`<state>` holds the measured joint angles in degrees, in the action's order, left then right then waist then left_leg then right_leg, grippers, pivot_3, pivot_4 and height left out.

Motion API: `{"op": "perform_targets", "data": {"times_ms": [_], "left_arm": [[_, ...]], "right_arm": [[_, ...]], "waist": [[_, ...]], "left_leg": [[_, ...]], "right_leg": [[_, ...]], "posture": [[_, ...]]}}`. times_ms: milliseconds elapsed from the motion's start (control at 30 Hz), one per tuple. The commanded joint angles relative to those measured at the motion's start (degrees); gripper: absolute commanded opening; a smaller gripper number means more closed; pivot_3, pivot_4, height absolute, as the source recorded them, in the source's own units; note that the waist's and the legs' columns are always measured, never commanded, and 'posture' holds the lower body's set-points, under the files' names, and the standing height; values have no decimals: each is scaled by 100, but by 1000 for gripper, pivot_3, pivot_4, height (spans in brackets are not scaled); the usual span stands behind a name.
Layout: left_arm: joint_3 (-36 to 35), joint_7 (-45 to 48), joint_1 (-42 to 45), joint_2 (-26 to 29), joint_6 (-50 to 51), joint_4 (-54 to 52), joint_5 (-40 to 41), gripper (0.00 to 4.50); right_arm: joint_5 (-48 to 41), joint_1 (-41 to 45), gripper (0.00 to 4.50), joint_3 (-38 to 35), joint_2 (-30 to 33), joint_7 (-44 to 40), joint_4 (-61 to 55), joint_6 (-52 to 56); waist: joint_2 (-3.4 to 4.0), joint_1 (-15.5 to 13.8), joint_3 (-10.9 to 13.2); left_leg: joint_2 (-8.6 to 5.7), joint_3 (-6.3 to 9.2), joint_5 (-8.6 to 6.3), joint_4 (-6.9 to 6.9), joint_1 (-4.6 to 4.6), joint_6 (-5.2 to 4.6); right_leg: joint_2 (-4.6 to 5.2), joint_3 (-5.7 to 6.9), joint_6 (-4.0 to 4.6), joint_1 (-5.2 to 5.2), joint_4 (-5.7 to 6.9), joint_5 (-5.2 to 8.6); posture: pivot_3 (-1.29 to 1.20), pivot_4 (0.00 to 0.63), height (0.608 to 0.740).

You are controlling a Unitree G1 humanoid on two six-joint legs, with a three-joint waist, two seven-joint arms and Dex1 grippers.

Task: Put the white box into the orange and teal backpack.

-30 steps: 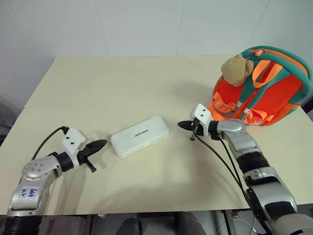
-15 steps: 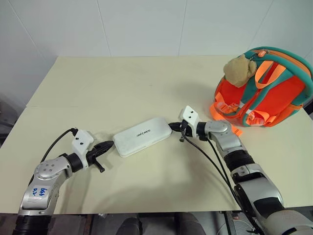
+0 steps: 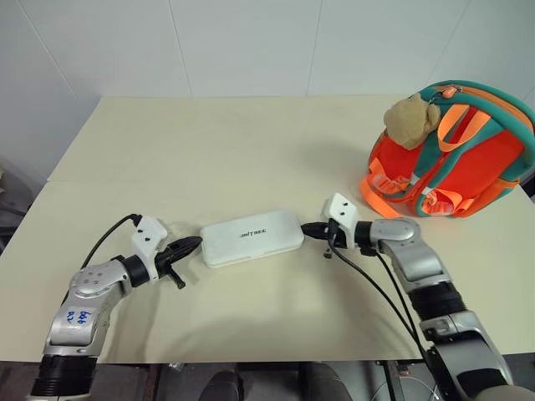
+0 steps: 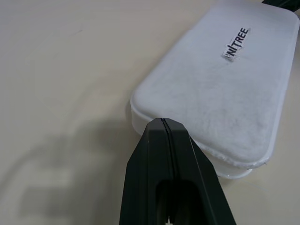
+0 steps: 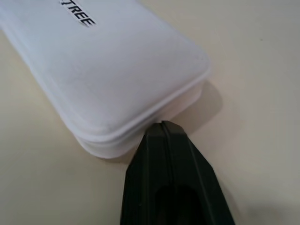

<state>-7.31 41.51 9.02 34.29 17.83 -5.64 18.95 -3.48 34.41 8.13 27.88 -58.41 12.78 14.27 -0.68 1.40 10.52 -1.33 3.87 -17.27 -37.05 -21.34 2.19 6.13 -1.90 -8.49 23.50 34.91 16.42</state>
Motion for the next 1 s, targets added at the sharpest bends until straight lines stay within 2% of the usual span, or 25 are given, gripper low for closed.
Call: {"op": "perform_targets", "data": {"times_ms": [33,233,567,767,1000], "left_arm": [[411,277,166,-145,-179,70,-69,0],[765,556,428,-322,-380,384,-201,0],[1133,881,780,-535,-449,623,-277,0],[1402,896,700,-713,-259,322,-282,0],[1405,806,609,-762,-25,6,-252,0]], "right_arm": [[-336,-181,120,-170,166,-69,-848,360],[-653,-821,120,-532,684,-22,-1907,1129],[-1117,-1849,120,-1102,1147,311,-3077,2053],[-1221,-2393,120,-1374,1291,510,-3365,2212],[-1176,-2480,120,-1408,1337,571,-3111,1971]], "waist": [[0,-9,0],[0,-118,0],[-2,-173,-1],[-4,-217,-3],[-4,-215,-3]], "left_leg": [[0,-1,-1,0,0,-2],[-1,-3,-3,-2,0,-6],[-7,-3,-11,-6,1,-22],[-8,-3,-12,-6,2,-24],[-6,-2,-12,-6,6,-24]], "right_leg": [[0,0,0,0,-5,0],[0,0,0,-2,-11,0],[4,1,-1,-10,-16,-1],[4,1,-1,-12,-18,-1],[1,1,-1,-14,-15,-1]], "posture": [[0,150,740],[0,150,740],[0,150,740],[0,150,740],[0,150,740]]}}
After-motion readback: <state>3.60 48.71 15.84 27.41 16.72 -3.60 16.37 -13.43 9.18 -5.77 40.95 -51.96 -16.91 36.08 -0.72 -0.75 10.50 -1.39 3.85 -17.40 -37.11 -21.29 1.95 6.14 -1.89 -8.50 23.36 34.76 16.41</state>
